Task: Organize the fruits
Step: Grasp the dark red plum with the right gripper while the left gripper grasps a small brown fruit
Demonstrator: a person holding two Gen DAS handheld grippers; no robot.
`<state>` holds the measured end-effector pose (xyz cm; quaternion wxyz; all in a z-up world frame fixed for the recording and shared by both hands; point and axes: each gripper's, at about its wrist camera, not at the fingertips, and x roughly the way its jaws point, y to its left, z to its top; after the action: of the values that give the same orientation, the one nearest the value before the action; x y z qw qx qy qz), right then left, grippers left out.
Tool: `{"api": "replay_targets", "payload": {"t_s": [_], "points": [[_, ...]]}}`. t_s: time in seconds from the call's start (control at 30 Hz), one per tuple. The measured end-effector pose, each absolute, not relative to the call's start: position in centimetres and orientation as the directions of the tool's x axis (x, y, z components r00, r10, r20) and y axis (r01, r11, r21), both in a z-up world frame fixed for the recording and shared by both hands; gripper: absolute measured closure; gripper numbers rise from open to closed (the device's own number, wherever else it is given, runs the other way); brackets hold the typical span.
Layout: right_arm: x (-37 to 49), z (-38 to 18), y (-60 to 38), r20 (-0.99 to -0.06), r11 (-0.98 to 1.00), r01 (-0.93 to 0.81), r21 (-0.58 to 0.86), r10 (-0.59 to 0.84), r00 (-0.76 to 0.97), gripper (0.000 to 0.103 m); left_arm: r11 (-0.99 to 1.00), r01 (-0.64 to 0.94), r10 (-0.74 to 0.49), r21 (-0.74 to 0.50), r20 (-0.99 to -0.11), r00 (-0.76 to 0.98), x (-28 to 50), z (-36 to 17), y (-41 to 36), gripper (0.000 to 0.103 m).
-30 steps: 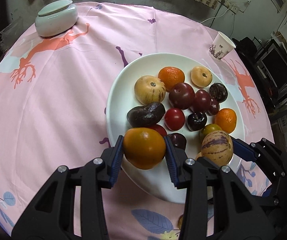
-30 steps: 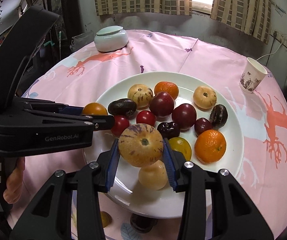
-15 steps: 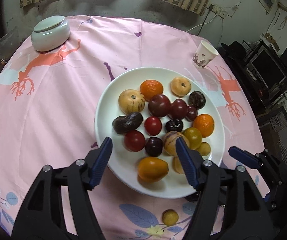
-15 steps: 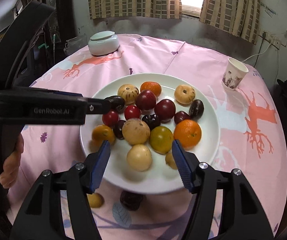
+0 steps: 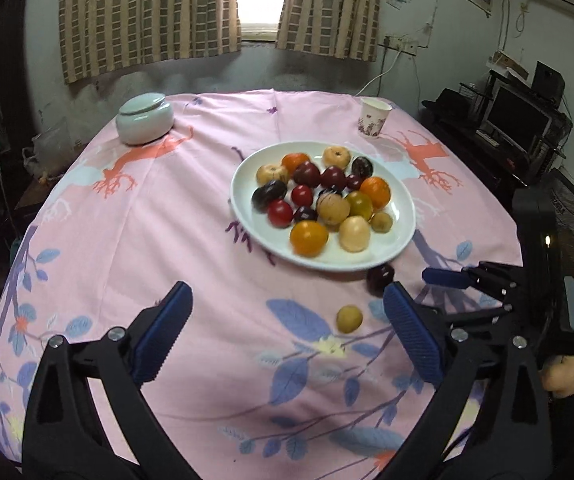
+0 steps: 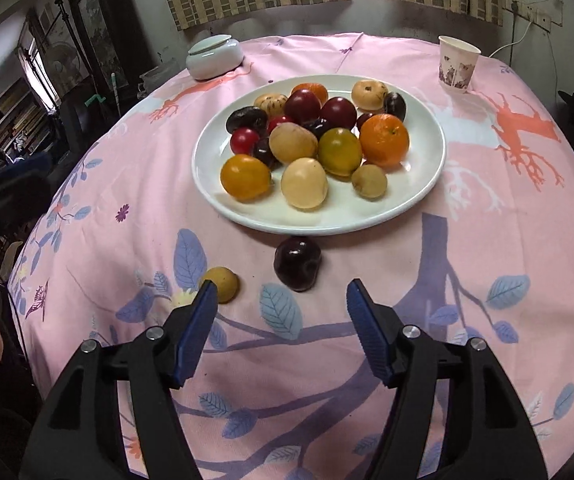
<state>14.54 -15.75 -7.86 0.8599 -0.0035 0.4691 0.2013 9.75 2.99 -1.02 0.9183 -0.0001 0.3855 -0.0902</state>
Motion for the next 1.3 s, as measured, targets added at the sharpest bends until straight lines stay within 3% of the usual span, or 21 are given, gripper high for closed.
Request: {"api": "replay_targets", "payload": {"t_s": [0.17,0.23,0.4,0.73,1.0,1.3], "points": [[16.2,-9.3,-14.7,-0.816,0.934,-0.326,0.145,0.299,0.495,0.039,0.992,0.113,-0.121,-0.062,-0.754,0.645,8.5,-3.8,5.5,0.005],[16.9,-10.1,-14.7,-0.827,0.938,-0.311,0.154,0.294,0.479,0.052,0.992,0.099,-0.124,-0.079,-0.764,0.633,8.4,-4.3,6.4,0.005],[17.4,-11.0,-14.8,-0.831,0.938,-0.310,0.157,0.295,0.472,0.073,0.989,0.098,-0.146,-0.109,-0.769,0.622,8.3,-4.6,7.0,0.005],[10.3,-6.9,-17.5,-0.791,0.944,-0.287,0.162,0.298,0.534,0.072,0.985,0.169,-0.138,-0.046,-0.799,0.585,9.9,-5.2,2.1,0.005],[5.1,-7.1,-21.3,-0.779,0.957,-0.214,0.196,0.284,0.559,0.072,0.973,0.227,-0.162,-0.042,-0.825,0.542,12.3,-7.0,-2.8,0.005],[4.6,-7.8,-22.8,-0.770,0.948,-0.192,0.254,0.318,0.553,0.072,0.975,0.219,-0.089,0.029,-0.858,0.506,14.9,-10.3,-4.7,0.005]]}}
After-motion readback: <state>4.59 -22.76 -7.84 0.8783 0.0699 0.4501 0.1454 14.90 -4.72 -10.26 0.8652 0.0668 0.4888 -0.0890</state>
